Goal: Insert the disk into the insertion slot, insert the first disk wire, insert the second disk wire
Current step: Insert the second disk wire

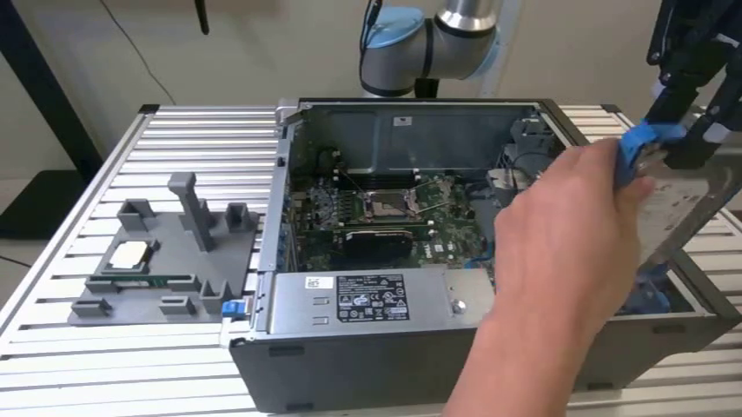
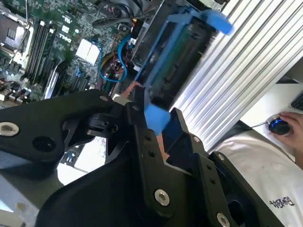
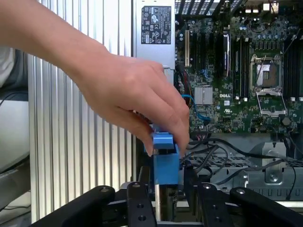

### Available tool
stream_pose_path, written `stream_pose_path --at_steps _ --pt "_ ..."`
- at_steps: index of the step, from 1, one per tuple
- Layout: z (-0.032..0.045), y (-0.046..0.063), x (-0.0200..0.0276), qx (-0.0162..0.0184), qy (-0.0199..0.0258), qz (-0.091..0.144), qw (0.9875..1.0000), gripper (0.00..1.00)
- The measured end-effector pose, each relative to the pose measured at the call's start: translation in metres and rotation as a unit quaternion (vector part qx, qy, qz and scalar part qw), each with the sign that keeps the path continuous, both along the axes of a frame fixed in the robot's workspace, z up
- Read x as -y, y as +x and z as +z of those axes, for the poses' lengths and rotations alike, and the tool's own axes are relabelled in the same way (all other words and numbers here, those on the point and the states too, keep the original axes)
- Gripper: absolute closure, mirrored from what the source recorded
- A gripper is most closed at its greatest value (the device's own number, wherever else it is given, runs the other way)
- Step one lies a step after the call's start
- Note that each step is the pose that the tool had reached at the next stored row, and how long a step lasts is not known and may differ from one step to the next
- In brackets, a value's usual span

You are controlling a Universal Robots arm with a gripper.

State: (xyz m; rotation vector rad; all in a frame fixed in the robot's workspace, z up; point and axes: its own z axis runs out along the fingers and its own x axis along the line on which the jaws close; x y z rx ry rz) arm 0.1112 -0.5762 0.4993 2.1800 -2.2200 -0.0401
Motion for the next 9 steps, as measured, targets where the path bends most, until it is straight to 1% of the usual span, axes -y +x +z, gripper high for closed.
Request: stream_pose_path --at_steps 6,7,8,9 --pt "0.0 0.0 0.0 0.0 -0.0001 0.0 1.0 0.58" --pt "0.0001 0.0 0.0 0.0 -0.0001 0.0 1.0 0.6" --pt "0.0 0.0 0.0 0.0 0.0 0.0 1.0 0.66" --pt "0.0 0.0 0.0 0.0 -0.0001 0.0 1.0 0.66"
